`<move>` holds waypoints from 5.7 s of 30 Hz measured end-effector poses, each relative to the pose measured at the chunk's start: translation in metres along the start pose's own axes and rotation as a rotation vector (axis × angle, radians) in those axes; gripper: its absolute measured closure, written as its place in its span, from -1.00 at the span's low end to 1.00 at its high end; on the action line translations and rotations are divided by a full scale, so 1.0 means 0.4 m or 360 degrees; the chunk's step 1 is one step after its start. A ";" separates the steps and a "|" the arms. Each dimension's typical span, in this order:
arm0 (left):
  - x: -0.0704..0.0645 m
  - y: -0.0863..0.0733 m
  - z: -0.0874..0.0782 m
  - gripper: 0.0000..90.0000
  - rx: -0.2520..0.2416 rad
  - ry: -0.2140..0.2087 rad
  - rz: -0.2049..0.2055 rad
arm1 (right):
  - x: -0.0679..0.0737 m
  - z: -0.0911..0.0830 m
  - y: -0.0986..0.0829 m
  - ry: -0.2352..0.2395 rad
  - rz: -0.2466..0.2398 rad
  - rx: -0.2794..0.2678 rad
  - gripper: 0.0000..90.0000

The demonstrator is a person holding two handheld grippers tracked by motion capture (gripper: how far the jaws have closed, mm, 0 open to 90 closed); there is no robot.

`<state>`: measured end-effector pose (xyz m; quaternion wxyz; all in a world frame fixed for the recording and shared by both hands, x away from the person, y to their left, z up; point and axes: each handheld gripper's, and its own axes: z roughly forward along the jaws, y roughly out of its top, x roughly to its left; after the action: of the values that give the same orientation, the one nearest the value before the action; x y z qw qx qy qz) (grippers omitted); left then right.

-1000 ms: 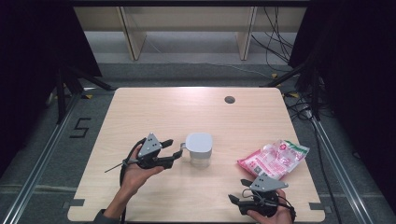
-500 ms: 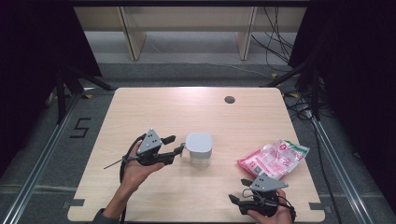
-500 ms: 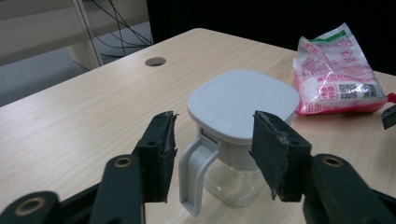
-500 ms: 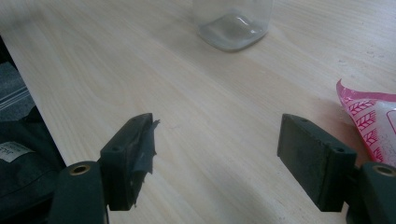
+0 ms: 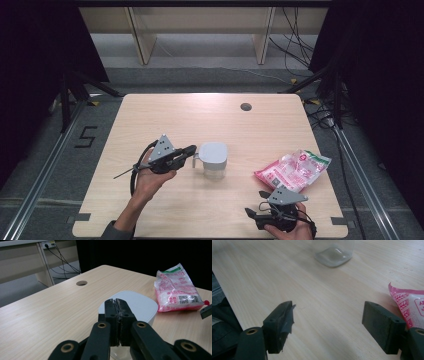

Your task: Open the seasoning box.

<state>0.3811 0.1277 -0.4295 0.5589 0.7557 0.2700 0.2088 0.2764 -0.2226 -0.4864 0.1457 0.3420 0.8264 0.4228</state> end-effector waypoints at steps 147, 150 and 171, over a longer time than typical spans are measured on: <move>-0.007 -0.095 -0.050 -0.20 0.0144 0.0076 -0.0038 | 0.000 0.200 0.344 0.0038 -0.0312 -0.0351 1.00; -0.012 -0.100 -0.053 -0.23 0.0151 0.0087 -0.0044 | 0.004 0.202 0.350 0.0038 -0.0324 -0.0361 1.00; -0.022 -0.136 -0.067 -0.30 0.0215 0.0100 -0.0044 | 0.052 0.227 0.384 0.0091 -0.0391 -0.0372 0.99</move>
<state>0.3483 0.1541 -0.4740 0.5008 0.7810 0.3112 0.2060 0.3774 -0.0910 -0.4174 0.2116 0.2069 0.8111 0.5046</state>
